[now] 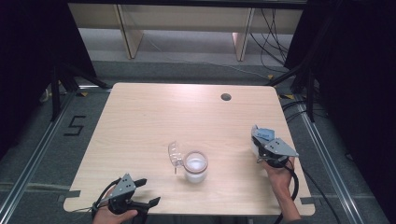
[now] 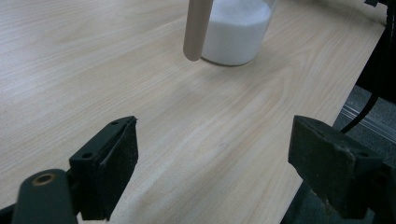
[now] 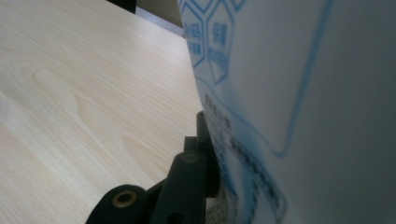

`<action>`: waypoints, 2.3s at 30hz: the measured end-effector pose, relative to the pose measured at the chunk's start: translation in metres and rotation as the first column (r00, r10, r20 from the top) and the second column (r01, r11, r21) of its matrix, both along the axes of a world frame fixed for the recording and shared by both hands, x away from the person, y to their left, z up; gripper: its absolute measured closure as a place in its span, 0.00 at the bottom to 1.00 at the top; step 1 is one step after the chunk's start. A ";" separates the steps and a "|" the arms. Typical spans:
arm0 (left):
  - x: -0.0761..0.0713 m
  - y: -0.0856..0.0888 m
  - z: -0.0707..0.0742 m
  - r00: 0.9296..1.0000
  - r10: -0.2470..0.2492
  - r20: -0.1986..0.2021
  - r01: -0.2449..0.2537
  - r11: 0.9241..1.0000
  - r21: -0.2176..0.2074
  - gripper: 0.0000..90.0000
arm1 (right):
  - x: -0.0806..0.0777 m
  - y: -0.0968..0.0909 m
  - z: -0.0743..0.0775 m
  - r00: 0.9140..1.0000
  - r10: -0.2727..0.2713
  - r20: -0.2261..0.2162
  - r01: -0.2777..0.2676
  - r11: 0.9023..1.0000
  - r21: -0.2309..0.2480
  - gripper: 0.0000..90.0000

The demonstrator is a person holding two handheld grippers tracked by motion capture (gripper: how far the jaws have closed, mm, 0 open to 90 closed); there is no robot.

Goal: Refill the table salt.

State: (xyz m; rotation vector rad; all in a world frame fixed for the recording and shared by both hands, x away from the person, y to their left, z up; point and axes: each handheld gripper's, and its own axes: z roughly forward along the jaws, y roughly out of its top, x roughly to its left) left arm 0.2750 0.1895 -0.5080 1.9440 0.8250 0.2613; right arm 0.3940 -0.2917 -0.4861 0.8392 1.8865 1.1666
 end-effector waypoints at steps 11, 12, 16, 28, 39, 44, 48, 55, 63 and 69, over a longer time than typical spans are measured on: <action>0.000 0.000 0.000 1.000 0.001 -0.001 -0.001 1.000 0.005 0.17 | 0.005 -0.020 -0.013 0.996 -0.054 -0.073 0.065 0.985 0.158 0.97; 0.000 0.001 0.000 1.000 -0.003 0.001 0.003 1.000 0.012 0.17 | 0.005 -0.021 -0.015 0.995 -0.059 -0.083 0.072 0.982 0.175 0.97; 0.000 0.000 0.000 1.000 0.002 -0.001 -0.002 1.000 0.002 0.17 | 0.008 -0.026 -0.019 0.995 -0.046 -0.085 0.063 0.976 0.210 0.97; 0.000 0.000 0.000 1.000 0.004 -0.002 -0.004 1.000 -0.003 0.17 | 0.004 -0.033 -0.016 0.994 -0.091 -0.063 0.102 0.973 0.205 0.75; 0.000 0.000 0.000 1.000 0.003 0.000 -0.003 1.000 0.002 0.17 | -0.004 -0.033 -0.010 0.990 -0.117 -0.077 0.131 0.966 0.224 0.50; 0.000 0.000 0.000 1.000 0.001 0.001 -0.001 1.000 -0.001 0.17 | -0.014 -0.035 -0.005 0.988 -0.137 -0.067 0.148 0.965 0.216 0.37; 0.000 0.000 0.000 1.000 0.001 0.001 -0.001 1.000 -0.002 0.17 | -0.026 -0.035 -0.002 0.986 -0.150 -0.074 0.163 0.960 0.229 0.29; 0.000 0.000 0.000 1.000 0.003 0.001 -0.003 1.000 0.003 0.17 | -0.057 -0.032 0.007 0.975 -0.183 -0.122 0.207 0.954 0.218 0.20; 0.000 0.000 0.000 1.000 0.005 0.001 -0.005 1.000 0.002 0.17 | -0.084 -0.025 0.014 0.971 -0.185 -0.151 0.214 0.955 0.207 0.17; 0.000 0.000 0.000 1.000 0.007 0.001 -0.007 1.000 0.000 0.17 | -0.102 -0.017 0.012 0.971 -0.146 -0.191 0.187 0.959 0.215 0.17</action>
